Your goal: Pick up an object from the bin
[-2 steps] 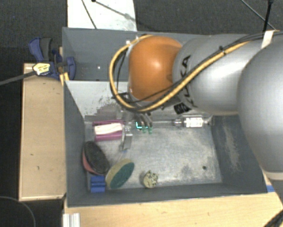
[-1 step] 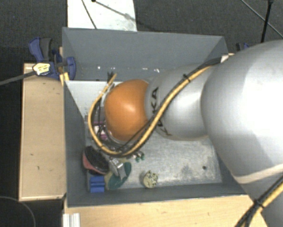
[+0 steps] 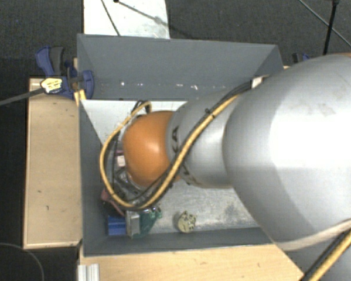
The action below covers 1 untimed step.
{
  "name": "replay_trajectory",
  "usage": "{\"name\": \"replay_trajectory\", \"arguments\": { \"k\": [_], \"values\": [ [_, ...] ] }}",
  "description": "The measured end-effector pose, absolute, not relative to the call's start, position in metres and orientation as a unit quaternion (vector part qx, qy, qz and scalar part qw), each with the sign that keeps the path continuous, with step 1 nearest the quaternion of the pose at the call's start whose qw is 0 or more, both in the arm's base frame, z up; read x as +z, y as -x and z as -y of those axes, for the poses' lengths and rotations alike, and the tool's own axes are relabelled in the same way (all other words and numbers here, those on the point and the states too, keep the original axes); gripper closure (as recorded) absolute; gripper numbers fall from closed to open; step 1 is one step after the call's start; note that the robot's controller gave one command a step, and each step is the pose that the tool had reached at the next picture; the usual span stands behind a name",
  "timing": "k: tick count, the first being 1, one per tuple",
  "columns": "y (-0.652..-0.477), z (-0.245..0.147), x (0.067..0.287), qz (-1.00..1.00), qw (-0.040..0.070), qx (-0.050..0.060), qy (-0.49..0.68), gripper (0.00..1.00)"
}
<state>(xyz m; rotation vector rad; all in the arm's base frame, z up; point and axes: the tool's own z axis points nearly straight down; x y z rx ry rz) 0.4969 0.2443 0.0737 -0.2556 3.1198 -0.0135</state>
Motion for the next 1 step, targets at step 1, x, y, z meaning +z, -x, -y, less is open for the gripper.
{"name": "replay_trajectory", "arguments": {
  "k": [1],
  "values": [
    [-0.5066, -0.2269, 0.0725, -0.991, 0.002, 0.001, -0.133, 0.00]
  ]
}}
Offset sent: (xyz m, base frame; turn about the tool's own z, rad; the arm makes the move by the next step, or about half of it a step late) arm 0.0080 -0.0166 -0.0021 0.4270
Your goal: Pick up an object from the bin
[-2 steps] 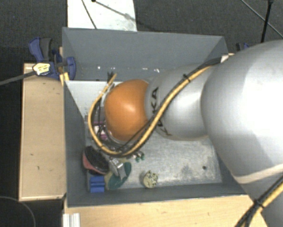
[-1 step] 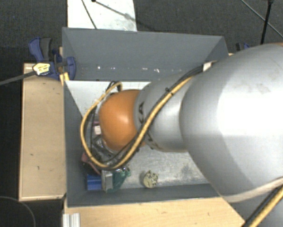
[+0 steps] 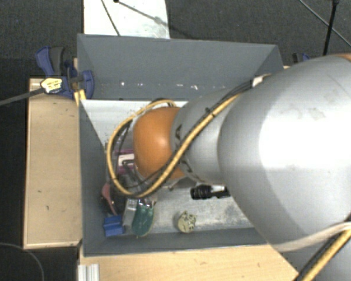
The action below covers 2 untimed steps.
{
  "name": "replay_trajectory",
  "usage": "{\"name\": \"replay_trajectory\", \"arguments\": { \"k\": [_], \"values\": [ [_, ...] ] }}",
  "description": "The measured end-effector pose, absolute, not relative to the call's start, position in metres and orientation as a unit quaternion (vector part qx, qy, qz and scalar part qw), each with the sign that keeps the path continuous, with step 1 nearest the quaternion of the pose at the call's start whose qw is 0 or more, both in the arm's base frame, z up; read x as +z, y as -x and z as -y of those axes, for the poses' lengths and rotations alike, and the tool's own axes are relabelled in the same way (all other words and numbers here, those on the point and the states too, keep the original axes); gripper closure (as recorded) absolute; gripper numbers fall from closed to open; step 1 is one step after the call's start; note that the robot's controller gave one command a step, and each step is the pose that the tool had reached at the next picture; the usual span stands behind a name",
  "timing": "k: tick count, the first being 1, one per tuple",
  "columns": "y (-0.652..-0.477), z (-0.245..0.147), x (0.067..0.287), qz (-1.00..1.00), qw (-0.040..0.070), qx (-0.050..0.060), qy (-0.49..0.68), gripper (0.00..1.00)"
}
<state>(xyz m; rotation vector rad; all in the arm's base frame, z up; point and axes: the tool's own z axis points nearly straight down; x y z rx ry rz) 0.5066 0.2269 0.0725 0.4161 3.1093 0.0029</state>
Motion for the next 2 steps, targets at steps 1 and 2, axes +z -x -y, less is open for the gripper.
{"name": "replay_trajectory", "arguments": {
  "k": [1, 2],
  "values": [
    [-0.5049, -0.2262, 0.0711, -0.991, 0.000, -0.001, -0.133, 1.00],
    [-0.5066, -0.2264, 0.0723, -0.991, 0.002, 0.000, -0.134, 0.00]
  ]
}}
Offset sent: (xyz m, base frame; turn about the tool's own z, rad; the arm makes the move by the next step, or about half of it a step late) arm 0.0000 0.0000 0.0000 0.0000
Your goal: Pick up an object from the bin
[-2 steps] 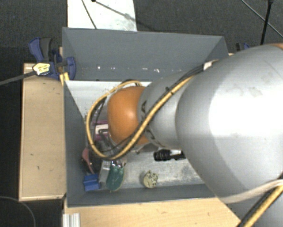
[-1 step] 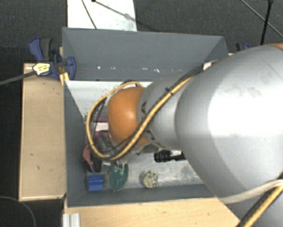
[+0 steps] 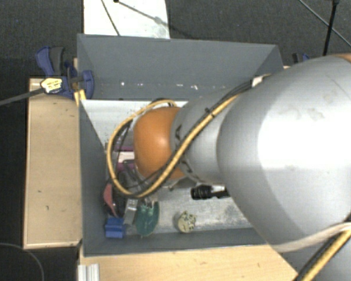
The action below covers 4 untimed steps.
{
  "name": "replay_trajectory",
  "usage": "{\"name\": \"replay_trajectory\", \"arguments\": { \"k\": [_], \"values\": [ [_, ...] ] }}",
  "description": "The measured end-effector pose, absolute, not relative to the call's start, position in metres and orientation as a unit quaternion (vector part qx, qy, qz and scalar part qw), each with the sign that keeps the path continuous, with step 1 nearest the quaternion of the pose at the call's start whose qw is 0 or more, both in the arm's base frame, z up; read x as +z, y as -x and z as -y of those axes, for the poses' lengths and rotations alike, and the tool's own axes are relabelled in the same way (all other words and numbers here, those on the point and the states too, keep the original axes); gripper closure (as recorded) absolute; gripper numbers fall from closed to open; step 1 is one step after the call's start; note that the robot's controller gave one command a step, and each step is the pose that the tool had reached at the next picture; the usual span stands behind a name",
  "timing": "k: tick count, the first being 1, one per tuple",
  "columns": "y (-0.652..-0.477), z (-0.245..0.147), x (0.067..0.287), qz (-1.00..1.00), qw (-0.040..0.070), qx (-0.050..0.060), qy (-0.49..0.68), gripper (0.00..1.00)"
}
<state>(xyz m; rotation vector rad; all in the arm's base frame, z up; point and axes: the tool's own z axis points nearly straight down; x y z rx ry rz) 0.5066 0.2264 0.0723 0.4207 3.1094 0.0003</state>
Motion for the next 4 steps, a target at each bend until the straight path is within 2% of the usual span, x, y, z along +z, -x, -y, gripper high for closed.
{"name": "replay_trajectory", "arguments": {
  "k": [1, 2, 3, 4],
  "values": [
    [-0.489, -0.221, 0.075, -1.000, 0.010, 0.003, 0.029, 0.00],
    [-0.487, -0.218, 0.072, -0.952, 0.004, -0.007, 0.306, 0.00],
    [-0.576, -0.242, 0.092, -0.962, -0.003, -0.003, 0.273, 0.00],
    [-0.526, -0.245, 0.075, -0.969, 0.012, -0.001, 0.247, 0.00]
  ]
}}
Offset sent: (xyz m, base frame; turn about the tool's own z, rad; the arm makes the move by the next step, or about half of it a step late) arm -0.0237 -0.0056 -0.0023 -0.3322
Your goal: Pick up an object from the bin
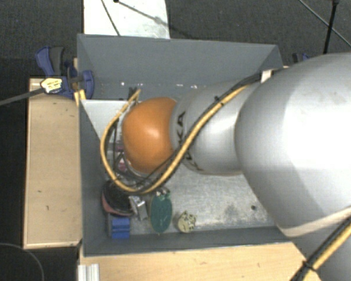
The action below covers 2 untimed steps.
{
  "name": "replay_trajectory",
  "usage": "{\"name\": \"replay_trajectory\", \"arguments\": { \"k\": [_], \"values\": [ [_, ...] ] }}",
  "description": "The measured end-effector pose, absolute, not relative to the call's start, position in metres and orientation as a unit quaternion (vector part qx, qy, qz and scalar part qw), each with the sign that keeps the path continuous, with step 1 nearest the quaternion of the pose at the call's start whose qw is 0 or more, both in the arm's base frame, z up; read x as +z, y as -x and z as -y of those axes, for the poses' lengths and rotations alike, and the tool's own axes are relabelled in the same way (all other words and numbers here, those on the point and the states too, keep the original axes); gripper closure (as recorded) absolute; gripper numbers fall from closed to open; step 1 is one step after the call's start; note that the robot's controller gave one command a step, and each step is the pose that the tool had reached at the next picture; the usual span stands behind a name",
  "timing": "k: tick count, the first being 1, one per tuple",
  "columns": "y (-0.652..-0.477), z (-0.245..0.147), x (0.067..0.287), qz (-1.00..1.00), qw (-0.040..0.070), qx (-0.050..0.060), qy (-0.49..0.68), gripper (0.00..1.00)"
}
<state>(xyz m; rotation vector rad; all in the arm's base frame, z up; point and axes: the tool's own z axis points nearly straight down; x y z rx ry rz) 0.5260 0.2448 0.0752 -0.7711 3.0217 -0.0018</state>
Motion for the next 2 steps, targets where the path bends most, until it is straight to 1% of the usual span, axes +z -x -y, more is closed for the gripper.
{"name": "replay_trajectory", "arguments": {
  "k": [1, 2],
  "values": [
    [-0.526, -0.243, 0.076, -0.970, 0.008, -0.002, 0.245, 1.00],
    [-0.540, -0.235, 0.169, -0.970, 0.006, 0.001, 0.243, 1.00]
  ]
}}
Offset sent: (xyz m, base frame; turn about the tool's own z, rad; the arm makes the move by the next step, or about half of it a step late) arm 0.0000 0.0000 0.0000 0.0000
